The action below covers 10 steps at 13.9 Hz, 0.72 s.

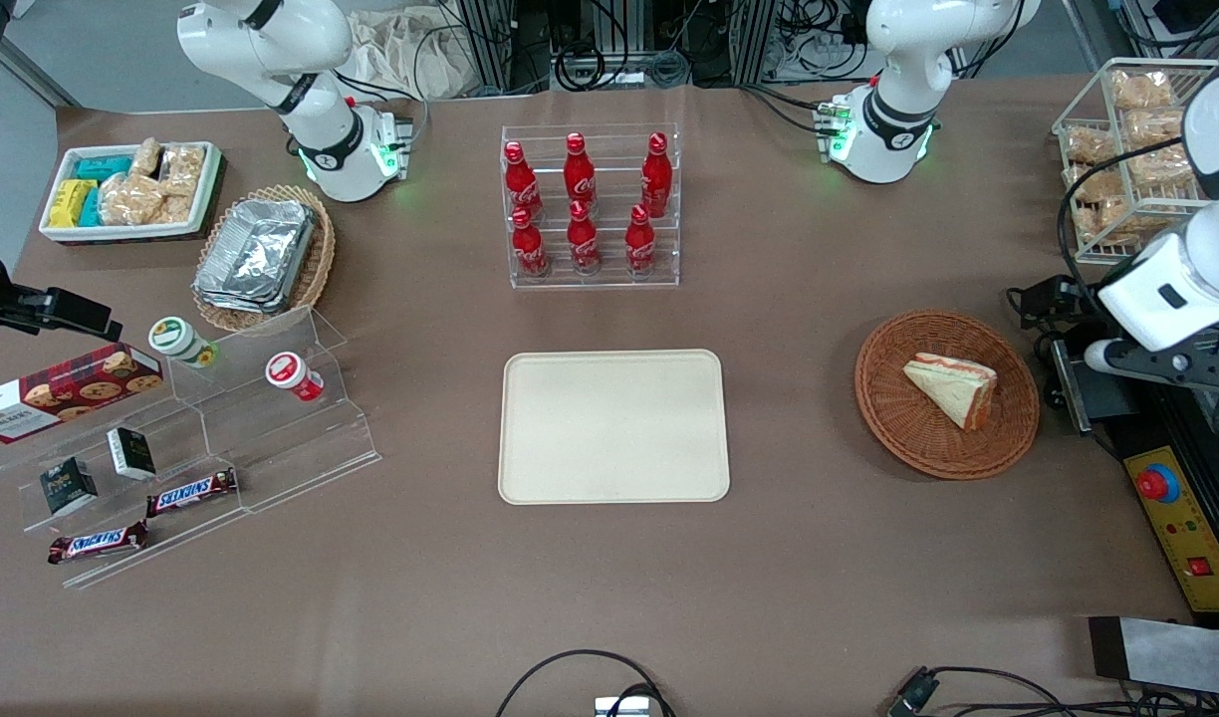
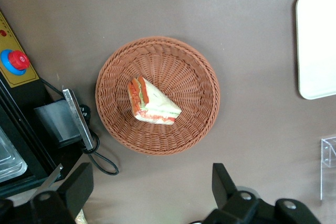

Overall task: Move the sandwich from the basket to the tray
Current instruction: 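Move the left gripper down over the sandwich in the wicker basket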

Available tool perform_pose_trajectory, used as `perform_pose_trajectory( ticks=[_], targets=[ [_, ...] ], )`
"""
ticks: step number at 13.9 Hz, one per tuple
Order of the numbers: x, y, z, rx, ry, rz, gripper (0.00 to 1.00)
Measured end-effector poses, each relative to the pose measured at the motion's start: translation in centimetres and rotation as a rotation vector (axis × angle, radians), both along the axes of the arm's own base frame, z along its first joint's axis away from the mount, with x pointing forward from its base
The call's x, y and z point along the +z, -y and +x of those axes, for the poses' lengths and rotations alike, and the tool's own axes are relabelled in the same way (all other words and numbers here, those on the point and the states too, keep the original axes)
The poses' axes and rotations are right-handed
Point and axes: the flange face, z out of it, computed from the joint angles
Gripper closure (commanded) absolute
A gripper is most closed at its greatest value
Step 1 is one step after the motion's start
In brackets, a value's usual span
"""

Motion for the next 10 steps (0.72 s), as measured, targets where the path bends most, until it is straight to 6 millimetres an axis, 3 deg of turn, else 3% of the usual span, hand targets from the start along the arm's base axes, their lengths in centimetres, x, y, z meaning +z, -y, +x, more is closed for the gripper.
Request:
perform_pose_trajectory(
  ticks=[6,8,10],
  targets=[
    [-1.8,0.0,0.5,0.182,-0.05,0.031,0.0],
    [-3.9,-0.1,0.9,0.313,-0.052,0.058,0.0],
    [-7.9,0.3,1.3,0.451,0.002,0.07,0.0]
  ],
)
